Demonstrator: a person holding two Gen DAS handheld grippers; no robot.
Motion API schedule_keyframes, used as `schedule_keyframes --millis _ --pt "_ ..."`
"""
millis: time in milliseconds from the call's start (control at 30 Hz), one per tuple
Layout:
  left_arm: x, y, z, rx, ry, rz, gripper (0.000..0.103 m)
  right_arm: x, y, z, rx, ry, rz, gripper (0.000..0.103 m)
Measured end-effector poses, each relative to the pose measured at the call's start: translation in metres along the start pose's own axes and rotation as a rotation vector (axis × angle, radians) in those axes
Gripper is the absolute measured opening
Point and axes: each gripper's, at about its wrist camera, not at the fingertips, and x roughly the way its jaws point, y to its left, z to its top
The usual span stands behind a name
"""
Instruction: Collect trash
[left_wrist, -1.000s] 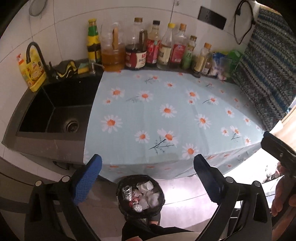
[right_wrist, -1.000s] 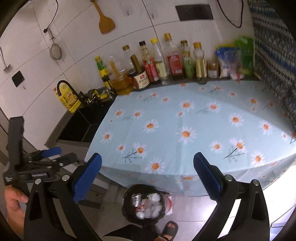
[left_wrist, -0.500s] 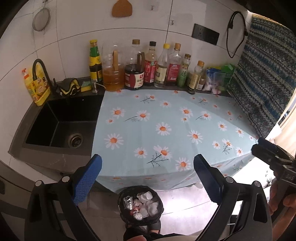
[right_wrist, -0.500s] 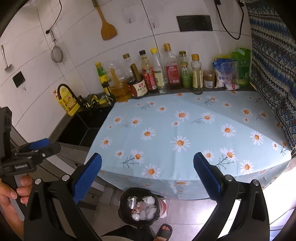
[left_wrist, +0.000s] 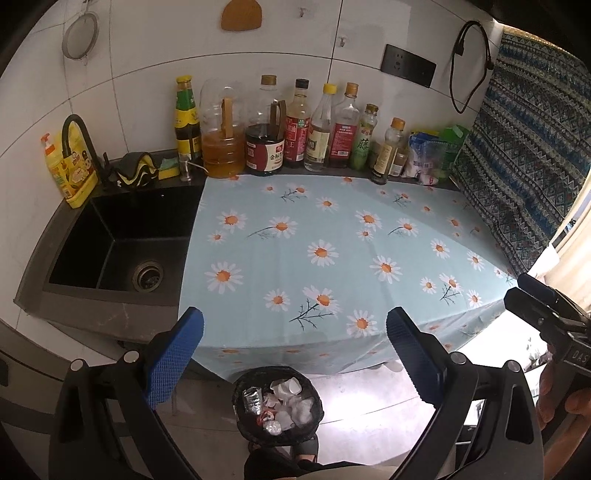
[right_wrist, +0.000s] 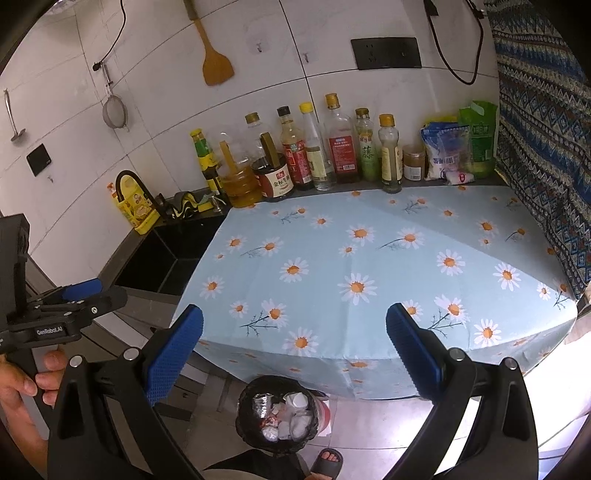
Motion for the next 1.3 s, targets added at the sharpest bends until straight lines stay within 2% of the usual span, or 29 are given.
schedule_keyframes --millis 1300 --pt "0.012 -0.003 -0.002 0.011 0.035 -0.003 0.096 0.013 -0.001 -0.006 -0.002 0.035 -0.009 0.098"
